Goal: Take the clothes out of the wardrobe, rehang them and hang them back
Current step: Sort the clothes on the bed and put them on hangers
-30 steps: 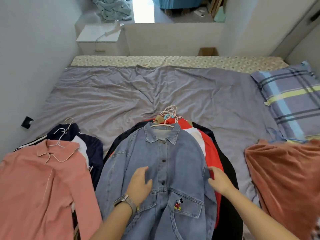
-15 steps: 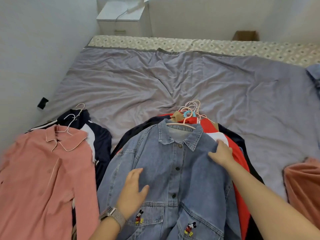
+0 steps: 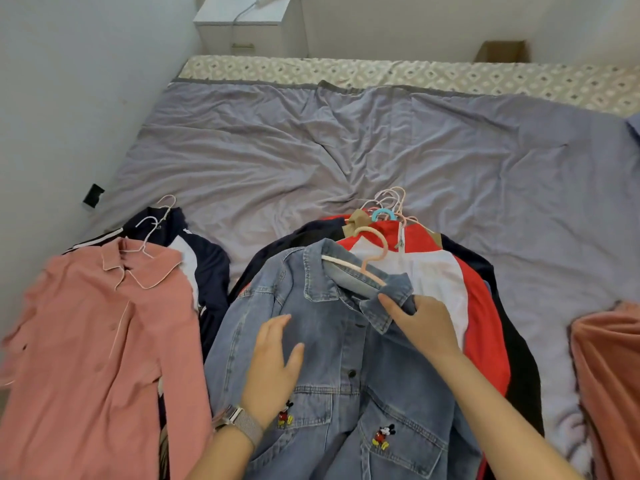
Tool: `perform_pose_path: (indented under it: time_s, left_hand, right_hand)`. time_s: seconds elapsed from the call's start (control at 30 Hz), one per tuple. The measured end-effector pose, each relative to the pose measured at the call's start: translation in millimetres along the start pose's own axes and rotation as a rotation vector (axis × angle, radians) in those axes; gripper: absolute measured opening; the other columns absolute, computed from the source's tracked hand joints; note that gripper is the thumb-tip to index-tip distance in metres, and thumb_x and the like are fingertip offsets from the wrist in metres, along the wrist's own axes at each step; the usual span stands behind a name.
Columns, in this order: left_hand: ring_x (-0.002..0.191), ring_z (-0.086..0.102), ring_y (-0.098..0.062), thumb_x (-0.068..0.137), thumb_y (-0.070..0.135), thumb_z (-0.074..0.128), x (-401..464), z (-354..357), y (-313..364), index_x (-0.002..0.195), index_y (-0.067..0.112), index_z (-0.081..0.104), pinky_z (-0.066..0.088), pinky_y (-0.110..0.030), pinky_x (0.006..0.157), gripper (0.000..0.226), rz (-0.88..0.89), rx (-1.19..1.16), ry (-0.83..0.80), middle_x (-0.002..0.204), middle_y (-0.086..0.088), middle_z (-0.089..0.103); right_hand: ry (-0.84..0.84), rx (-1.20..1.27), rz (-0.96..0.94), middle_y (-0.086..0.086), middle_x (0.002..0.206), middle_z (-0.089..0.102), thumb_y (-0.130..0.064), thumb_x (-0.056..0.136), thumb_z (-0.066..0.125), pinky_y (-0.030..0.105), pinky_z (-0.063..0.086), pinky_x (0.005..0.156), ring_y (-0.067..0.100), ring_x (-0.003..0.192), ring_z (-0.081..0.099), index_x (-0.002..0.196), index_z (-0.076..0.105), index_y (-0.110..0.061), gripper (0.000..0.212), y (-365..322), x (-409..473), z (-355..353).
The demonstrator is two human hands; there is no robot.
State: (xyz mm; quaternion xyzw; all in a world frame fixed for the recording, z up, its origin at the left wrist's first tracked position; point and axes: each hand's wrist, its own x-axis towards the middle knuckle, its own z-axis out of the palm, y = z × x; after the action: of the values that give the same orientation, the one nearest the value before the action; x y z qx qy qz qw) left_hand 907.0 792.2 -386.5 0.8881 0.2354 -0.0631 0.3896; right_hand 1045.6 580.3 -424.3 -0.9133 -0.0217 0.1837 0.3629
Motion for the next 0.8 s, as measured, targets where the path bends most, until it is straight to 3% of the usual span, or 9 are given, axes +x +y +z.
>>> perform_pose_path:
  time_s: [0.1,0.23,0.37,0.5,0.6,0.67,0.7,0.73,0.8]
  left_hand:
    - [0.133,0.027,-0.002,0.093,0.024,0.057,-2,-17,15,0.142,0.024,0.034,0.018,-0.017,0.112,0.055,0.130,0.025,0.129,0.144,0.007,0.034]
    - [0.140,0.021,-0.011,0.090,0.045,0.047,-11,-38,36,0.138,0.049,0.025,0.016,-0.040,0.108,0.053,0.264,0.203,0.172,0.144,0.014,0.033]
    - [0.104,0.047,-0.008,0.082,0.060,0.026,-33,-50,50,0.122,0.050,0.041,0.021,-0.036,0.088,0.044,0.293,0.337,0.051,0.100,0.018,0.053]
    - [0.093,0.045,-0.012,0.084,0.053,0.032,-83,-66,55,0.122,0.041,0.051,0.017,-0.030,0.082,0.044,0.343,0.290,0.138,0.092,0.012,0.054]
    - [0.081,0.044,-0.015,0.084,0.051,0.030,-131,-87,66,0.120,0.032,0.055,0.022,-0.029,0.079,0.048,0.449,0.271,0.194,0.084,0.009,0.052]
    - [0.078,0.041,-0.014,0.085,0.049,0.031,-162,-98,75,0.121,0.030,0.056,0.023,-0.029,0.075,0.047,0.503,0.285,0.216,0.084,0.009,0.051]
    - [0.078,0.041,-0.014,0.086,0.049,0.031,-179,-102,79,0.121,0.030,0.055,0.024,-0.028,0.075,0.047,0.521,0.298,0.220,0.085,0.008,0.052]
    - [0.079,0.042,-0.015,0.086,0.049,0.031,-197,-106,80,0.122,0.030,0.054,0.024,-0.028,0.075,0.047,0.539,0.312,0.222,0.086,0.007,0.053]
    - [0.081,0.046,-0.018,0.086,0.050,0.030,-234,-114,78,0.122,0.030,0.054,0.027,-0.030,0.077,0.047,0.577,0.334,0.204,0.087,0.006,0.055]
  right_hand:
    - [-0.082,0.192,0.003,-0.001,0.041,0.026,-0.054,0.073,0.068,0.022,0.021,0.043,0.009,0.040,0.026,0.046,0.035,-0.012,0.059,-2,-49,-29]
    - [-0.206,0.280,0.042,-0.003,0.046,0.033,-0.074,0.059,0.064,0.028,0.025,0.048,0.008,0.045,0.030,0.051,0.049,-0.005,0.072,1,-107,-58]
    - [-0.122,0.243,0.020,-0.002,0.048,0.032,-0.093,0.048,0.055,0.028,0.026,0.048,0.008,0.047,0.030,0.057,0.050,0.003,0.096,-4,-145,-74]
    - [-0.014,0.186,-0.025,-0.003,0.044,0.031,-0.082,0.058,0.056,0.028,0.024,0.046,0.006,0.045,0.029,0.056,0.048,0.002,0.084,-29,-199,-92]
    - [0.042,0.203,-0.034,0.013,0.054,0.055,-0.090,0.059,0.051,0.042,0.038,0.049,0.011,0.050,0.044,0.066,0.064,-0.007,0.084,-45,-259,-106]
    - [0.116,0.228,-0.068,0.004,0.049,0.056,-0.078,0.068,0.058,0.037,0.037,0.049,0.004,0.048,0.044,0.063,0.069,-0.022,0.058,-55,-302,-114]
    - [0.162,0.237,-0.083,-0.004,0.042,0.051,-0.063,0.075,0.063,0.026,0.032,0.045,0.002,0.043,0.042,0.055,0.067,-0.033,0.036,-63,-327,-116]
    - [0.197,0.243,-0.099,-0.011,0.037,0.046,-0.046,0.081,0.066,0.018,0.026,0.044,0.002,0.041,0.042,0.047,0.061,-0.040,0.035,-69,-352,-116]
    - [0.235,0.232,-0.088,-0.014,0.035,0.043,-0.030,0.084,0.068,0.015,0.028,0.043,0.002,0.039,0.043,0.039,0.056,-0.037,0.047,-73,-399,-110]
